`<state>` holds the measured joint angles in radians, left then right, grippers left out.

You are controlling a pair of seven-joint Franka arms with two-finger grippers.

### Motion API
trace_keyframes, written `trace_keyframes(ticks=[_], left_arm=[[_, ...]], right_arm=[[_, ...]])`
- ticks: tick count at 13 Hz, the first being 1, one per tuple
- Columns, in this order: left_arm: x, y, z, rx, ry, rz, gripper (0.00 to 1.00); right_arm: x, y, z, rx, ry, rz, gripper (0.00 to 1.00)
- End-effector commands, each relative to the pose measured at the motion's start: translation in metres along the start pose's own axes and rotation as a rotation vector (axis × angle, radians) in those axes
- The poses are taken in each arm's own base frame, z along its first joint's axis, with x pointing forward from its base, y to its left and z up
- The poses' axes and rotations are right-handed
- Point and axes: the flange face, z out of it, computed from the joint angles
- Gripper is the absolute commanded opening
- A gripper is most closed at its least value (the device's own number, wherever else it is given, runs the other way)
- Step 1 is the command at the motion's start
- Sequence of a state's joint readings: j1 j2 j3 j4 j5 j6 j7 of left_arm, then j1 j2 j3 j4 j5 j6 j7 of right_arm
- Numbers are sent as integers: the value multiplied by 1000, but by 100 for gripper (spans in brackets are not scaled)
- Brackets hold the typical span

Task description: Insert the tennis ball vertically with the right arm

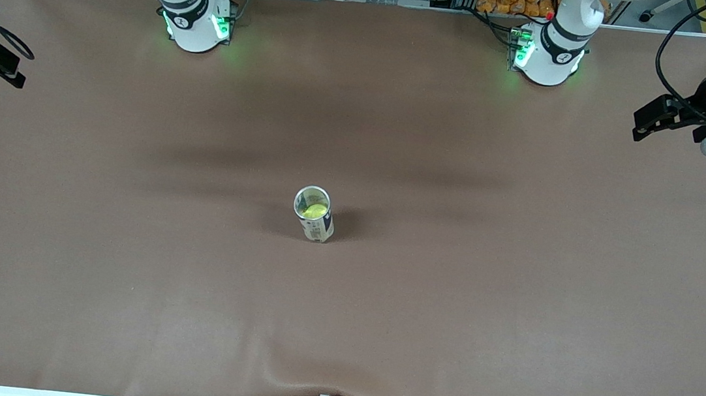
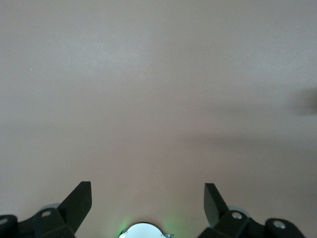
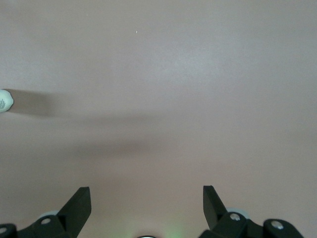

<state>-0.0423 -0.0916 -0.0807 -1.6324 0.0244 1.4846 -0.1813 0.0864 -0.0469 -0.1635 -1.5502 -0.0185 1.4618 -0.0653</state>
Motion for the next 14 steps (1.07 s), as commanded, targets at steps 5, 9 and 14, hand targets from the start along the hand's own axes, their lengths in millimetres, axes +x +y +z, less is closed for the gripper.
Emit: trace_keyframes(ticks=[5, 9, 14], left_arm=[[10, 7, -13, -27, 21, 22, 100], [13, 13, -10, -34, 14, 32, 100], [14, 10, 1, -40, -16, 35, 100]], right_arm=[[-7, 3, -4, -7, 9, -6, 100], [-7, 4, -3, -7, 7, -5, 100], [-6, 4, -3, -7, 9, -5, 100]])
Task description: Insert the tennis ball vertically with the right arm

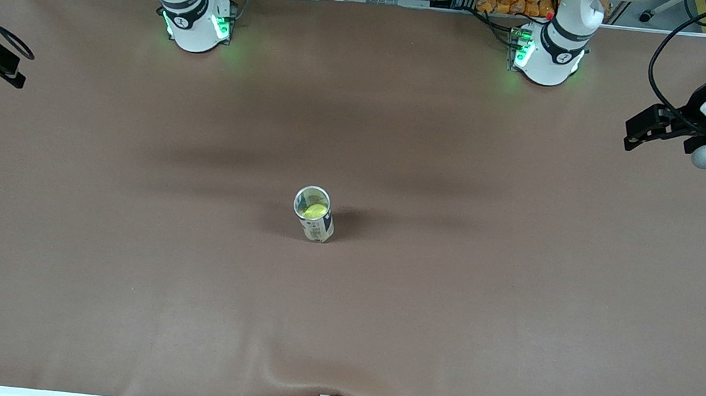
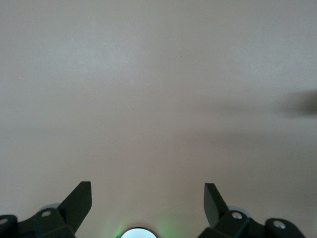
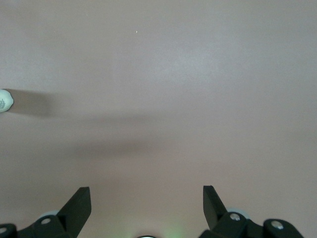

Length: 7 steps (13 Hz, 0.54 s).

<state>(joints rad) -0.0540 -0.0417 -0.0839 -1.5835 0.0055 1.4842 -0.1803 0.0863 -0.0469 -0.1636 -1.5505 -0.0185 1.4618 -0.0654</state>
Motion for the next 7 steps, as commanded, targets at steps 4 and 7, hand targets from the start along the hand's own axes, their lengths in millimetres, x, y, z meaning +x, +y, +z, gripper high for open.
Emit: trace_keyframes(ticks=[4, 7], left_arm=[[-1, 2, -9, -25, 4, 36, 100], [-1, -1, -9, -26, 5, 36, 100]], right_arm=[[-6, 4, -2, -7, 6, -5, 100], [-6, 4, -2, -7, 6, -3, 100]])
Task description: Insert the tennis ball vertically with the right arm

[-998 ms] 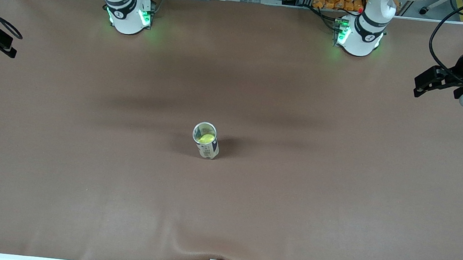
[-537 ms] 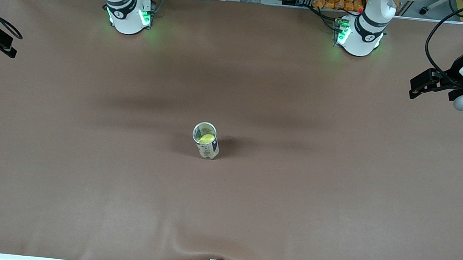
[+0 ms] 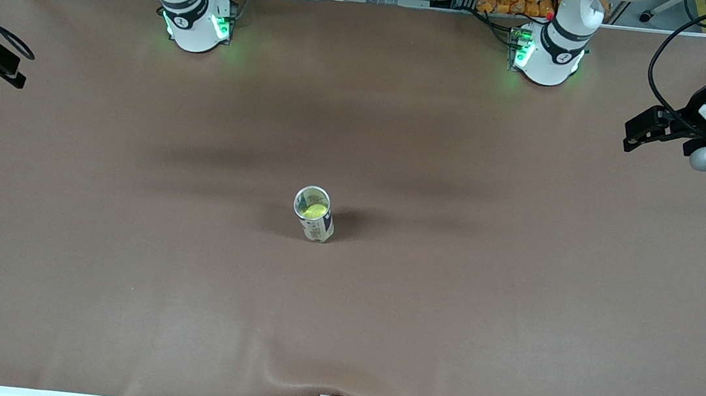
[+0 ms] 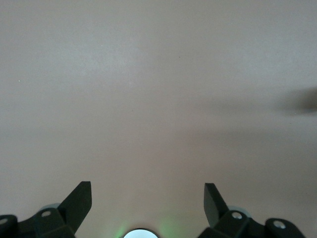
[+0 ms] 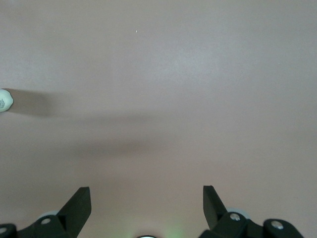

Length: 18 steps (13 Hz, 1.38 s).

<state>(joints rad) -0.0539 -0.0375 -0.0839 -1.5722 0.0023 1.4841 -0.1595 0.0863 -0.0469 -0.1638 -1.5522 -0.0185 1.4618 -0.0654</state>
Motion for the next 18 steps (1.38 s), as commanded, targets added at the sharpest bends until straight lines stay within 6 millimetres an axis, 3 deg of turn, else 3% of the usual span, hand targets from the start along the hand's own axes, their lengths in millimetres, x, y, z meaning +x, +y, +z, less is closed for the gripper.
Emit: trace_keyframes(ticks=[1, 5, 13, 16, 18], left_arm=[[-2, 0, -7, -21, 0, 16, 100], [-7, 10, -2, -14, -35, 27, 100], [-5, -5, -2, 0, -42, 4, 100], [-10, -25, -6, -9, -54, 17, 100], [-10, -54, -8, -16, -49, 18, 100]], right_arm=[[-6, 4, -2, -7, 6, -4, 100], [-6, 4, -1, -7, 4, -4, 100], [-5, 4, -1, -7, 14, -4, 100], [-5, 4, 0, -7, 11, -4, 100], [-5, 5, 0, -7, 11, -2, 100]])
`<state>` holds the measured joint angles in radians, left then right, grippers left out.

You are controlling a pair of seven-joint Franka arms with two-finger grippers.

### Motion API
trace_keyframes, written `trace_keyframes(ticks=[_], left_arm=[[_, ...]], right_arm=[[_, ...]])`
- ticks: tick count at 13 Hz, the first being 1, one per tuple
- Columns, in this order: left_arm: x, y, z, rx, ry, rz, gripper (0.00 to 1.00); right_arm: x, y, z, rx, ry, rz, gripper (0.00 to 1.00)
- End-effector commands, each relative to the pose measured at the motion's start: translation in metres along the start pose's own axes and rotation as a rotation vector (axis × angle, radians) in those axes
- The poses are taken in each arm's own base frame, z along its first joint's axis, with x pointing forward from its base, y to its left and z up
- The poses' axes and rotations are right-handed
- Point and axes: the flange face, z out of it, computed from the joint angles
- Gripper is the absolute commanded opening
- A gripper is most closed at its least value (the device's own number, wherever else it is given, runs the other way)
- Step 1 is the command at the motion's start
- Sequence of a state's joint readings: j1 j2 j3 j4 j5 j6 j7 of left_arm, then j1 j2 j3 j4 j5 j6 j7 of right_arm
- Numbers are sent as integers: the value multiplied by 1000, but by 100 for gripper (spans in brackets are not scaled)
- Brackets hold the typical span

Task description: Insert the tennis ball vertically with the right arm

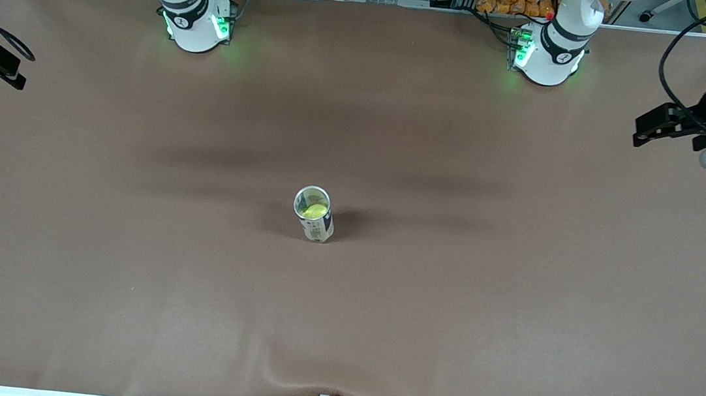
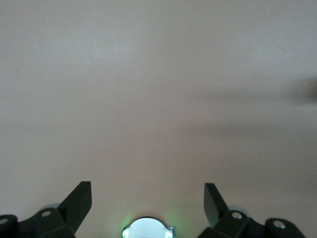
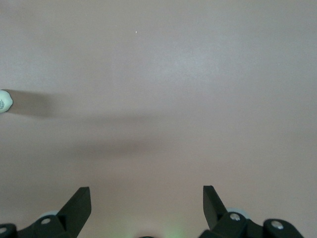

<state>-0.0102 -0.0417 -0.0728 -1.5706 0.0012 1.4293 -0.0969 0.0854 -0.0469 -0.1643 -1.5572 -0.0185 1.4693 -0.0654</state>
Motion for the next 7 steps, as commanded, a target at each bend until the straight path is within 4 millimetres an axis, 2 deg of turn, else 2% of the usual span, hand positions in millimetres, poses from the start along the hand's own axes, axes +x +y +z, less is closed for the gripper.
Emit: trace_keyframes(ticks=[1, 4, 5, 7], left_arm=[[-7, -28, -9, -17, -1, 11, 100], [-4, -23, -14, -13, 10, 6, 100], [-5, -17, -21, -10, 27, 12, 100], [-5, -7, -21, -6, 27, 30, 100]], right_arm=[[-5, 5, -1, -7, 8, -2, 100], [-5, 4, -1, -7, 8, -4, 100], [-5, 4, -1, -7, 8, -4, 100], [-5, 3, -1, -7, 8, -5, 100]])
